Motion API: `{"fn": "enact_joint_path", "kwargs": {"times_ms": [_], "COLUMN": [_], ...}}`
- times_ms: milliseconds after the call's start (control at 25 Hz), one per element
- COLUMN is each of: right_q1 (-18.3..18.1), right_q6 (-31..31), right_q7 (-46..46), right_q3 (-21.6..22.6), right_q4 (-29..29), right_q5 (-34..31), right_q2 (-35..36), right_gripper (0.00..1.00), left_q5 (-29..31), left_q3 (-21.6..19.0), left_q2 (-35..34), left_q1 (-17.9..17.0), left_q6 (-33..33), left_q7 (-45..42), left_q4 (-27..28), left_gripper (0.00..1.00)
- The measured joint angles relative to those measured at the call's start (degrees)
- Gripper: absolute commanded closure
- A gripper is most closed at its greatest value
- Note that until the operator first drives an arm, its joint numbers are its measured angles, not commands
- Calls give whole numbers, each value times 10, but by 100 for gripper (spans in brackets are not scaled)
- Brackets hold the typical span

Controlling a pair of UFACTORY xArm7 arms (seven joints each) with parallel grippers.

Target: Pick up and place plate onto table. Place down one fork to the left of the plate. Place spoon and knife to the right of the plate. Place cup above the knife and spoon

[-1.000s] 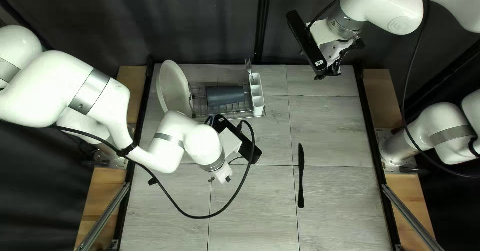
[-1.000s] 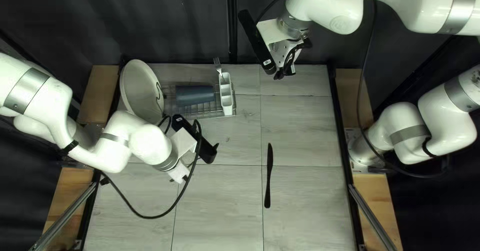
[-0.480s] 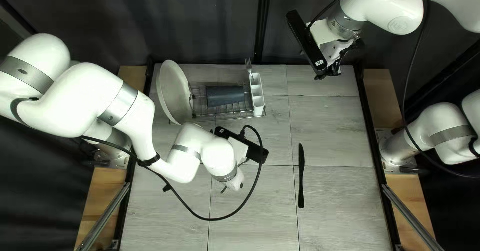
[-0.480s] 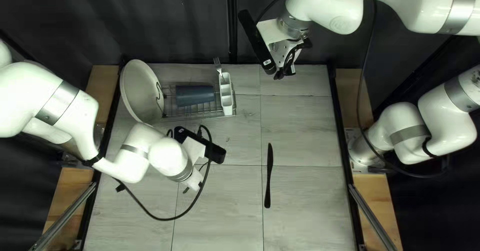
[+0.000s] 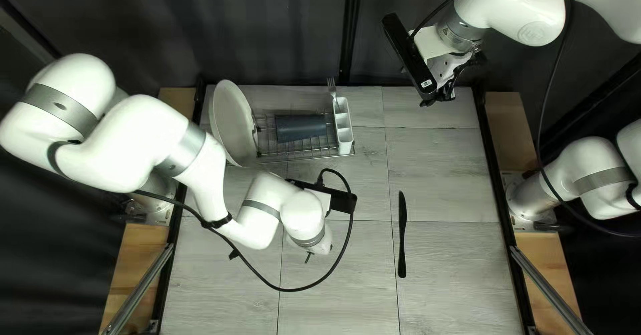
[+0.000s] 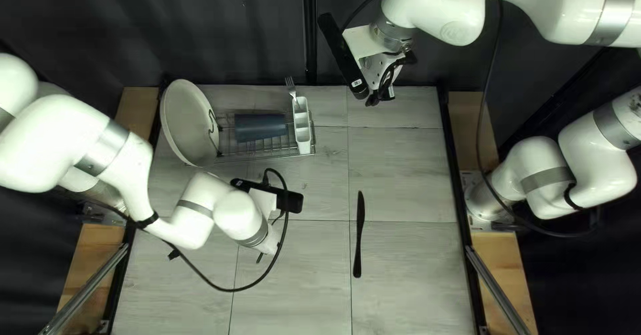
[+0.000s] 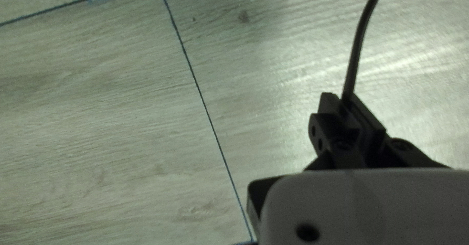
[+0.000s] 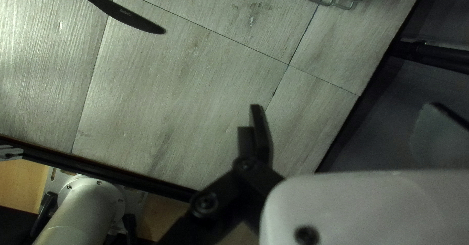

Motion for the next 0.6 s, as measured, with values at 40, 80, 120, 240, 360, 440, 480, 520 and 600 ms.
{"fn": "enact_joint_path", "kwargs": {"times_ms": [40,80,120,240,360,440,480,520,600], "right_q1": [0,0,0,0,0,0,0,0,0], "right_q6": [0,0,0,0,0,0,0,0,0], "right_q7": [0,0,0,0,0,0,0,0,0], "right_q3": [0,0,0,0,0,0,0,0,0], "right_q4": [0,0,0,0,0,0,0,0,0], "right_q5": [0,0,0,0,0,0,0,0,0], "right_q2": [0,0,0,0,0,0,0,0,0], "right_gripper": [0,0,0,0,0,0,0,0,0], "left_q5": [4,6,8,8,7,4,2,-2,-11], "left_q3": [2,4,5,5,4,2,1,0,-3], "left_q2": [5,10,14,19,15,4,-5,-17,-49], "left_q1": [-4,-6,-8,-10,-10,-8,-6,-3,1], "left_q6": [1,2,1,2,2,-3,-7,-10,-15], "left_q7": [-11,-19,-25,-30,-28,-20,-13,-4,23], "left_q4": [1,3,4,5,1,-10,-17,-25,-44], "left_gripper": [100,100,38,0,0,0,0,0,0]}}
